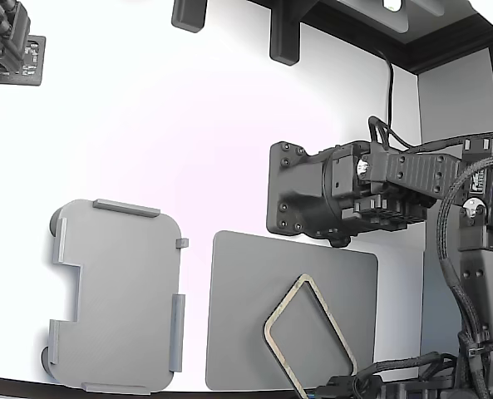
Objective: Move top rectangular frame to the holder.
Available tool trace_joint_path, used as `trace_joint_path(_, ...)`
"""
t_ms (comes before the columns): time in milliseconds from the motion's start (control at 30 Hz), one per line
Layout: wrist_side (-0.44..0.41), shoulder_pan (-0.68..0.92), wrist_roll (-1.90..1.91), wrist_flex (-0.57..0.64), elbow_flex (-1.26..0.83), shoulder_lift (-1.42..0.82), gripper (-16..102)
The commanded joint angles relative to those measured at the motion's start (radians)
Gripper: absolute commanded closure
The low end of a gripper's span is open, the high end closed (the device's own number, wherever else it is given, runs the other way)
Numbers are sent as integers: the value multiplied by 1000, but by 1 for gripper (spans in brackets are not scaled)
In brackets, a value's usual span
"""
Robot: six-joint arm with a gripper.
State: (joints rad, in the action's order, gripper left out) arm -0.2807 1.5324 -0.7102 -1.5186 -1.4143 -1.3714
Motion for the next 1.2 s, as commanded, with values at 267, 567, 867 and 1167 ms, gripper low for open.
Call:
trace_joint_path(267,-400,-137,1273,-104,-87,-278,97)
trace_joint_path(567,-325,-408,1577,-81,-147,-505,98)
trace_joint_path(867,-216,-640,1552,78,-221,-581,98)
trace_joint_path(1167,-91,-834,1948,44,-104,-422,98)
